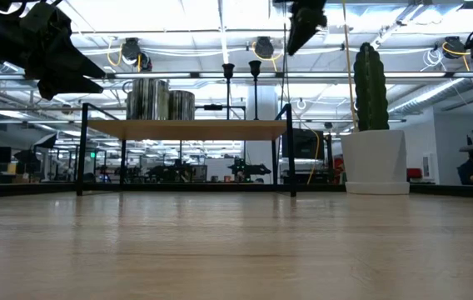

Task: Pick & Place candle stick holders
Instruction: Put the black candle holder on the shelf

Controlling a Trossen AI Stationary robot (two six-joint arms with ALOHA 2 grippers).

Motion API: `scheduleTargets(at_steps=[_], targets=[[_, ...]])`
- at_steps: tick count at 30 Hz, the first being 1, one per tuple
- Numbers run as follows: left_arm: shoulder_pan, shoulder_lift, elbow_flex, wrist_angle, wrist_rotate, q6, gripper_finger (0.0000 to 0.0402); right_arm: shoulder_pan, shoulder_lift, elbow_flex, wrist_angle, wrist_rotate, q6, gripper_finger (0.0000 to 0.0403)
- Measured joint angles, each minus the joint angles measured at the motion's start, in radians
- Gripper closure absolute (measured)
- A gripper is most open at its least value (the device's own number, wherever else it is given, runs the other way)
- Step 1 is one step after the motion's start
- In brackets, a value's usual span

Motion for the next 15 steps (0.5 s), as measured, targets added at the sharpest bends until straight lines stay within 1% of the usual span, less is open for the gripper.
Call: scheduleTargets(at_steps=[5, 8, 13, 15], targets=[[0.0, 0.0, 0.0, 0.0, 0.0, 0.003, 0.0169, 0.037, -0.044, -0.001, -0.142, -0.001, 0.107, 0.025], [0.0, 0.0, 0.0, 0.0, 0.0, 0.004, 0.0169, 0.063, -0.075, -0.001, -0.188, -0.007, 0.18, 0.025], [0.0, 0.0, 0.0, 0.0, -0.001, 0.002, 0.0169, 0.093, -0.14, -0.001, -0.248, -0.101, 0.32, 0.025], [0.0, 0.0, 0.0, 0.001, -0.001, 0.003, 0.0169, 0.109, -0.162, -0.001, -0.269, -0.111, 0.381, 0.025]])
